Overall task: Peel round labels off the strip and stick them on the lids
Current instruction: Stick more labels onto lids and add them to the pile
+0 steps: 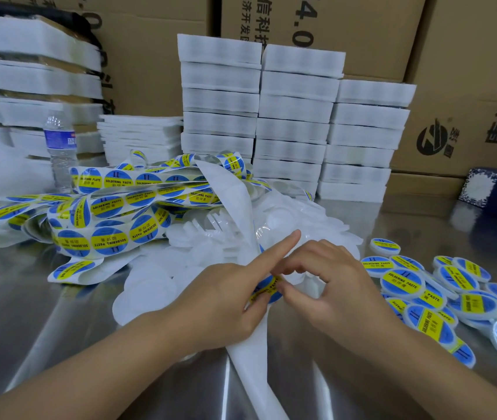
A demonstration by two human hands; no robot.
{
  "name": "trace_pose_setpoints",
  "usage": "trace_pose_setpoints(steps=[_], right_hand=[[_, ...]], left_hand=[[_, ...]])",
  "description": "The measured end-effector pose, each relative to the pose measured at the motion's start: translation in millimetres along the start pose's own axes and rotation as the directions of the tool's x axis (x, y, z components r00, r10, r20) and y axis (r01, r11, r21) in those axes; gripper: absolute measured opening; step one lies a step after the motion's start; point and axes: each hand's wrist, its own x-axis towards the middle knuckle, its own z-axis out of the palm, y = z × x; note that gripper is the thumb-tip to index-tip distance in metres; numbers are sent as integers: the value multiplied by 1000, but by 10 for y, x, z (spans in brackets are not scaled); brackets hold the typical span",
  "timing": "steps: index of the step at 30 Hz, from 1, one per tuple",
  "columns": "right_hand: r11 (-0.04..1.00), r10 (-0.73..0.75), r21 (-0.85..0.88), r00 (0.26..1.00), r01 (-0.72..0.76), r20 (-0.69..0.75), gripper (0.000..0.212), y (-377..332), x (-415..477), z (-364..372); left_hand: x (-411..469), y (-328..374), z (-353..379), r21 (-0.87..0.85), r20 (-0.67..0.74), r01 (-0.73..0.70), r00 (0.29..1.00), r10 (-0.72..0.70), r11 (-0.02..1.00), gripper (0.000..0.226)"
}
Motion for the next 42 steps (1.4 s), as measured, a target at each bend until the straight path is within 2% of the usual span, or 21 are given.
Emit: trace_pose_setpoints(steps=[11,14,16,19,23,25,29,32,35,37,40,42], right_hand=[[998,9,65,998,-13,55,7,-8,11,-48],[998,3,63,995,-9,96,4,-11,2,-50],[998,-21,65,992,13,122,3,-26,-9,-36],[995,-60,85,984,46,166,3,-57,-42,1],[991,-65,128,966,34,251,5,-101,-68,46],[975,-28,218,957,-38,290,10,-112,-62,30],[864,118,443,951,-240,285,15,-81,-12,-98],[764,279,548,940,-340,195,11,40,74,-187],[765,472,479,881,-430,37,20,243,135,-223],[788,540,372,841,-491,-33,18,360,152,-239],[812,574,171,817,-558,-62,12,499,149,-250],[806,591,56,805,-589,-42,8,568,131,-236]], left_hand=[[10,16,14,20,75,27,997,-29,999,89],[18,17,22,-189,49,153,988,-146,970,76],[40,-4,28,-395,26,255,963,-267,883,57],[98,-59,46,-475,-28,349,911,-410,808,40],[145,-163,20,-397,-66,473,840,-538,787,64],[151,-207,-24,-430,-65,511,805,-590,745,71],[161,-223,-88,-510,-56,524,771,-634,682,82],[162,-196,-99,-566,-47,500,774,-631,655,87],[169,-194,-82,-571,-31,474,804,-594,670,85],[177,-201,-62,-581,-19,455,822,-569,676,79],[191,-194,-40,-547,-3,465,831,-557,696,66],[196,-191,-30,-537,17,501,811,-585,678,57]])
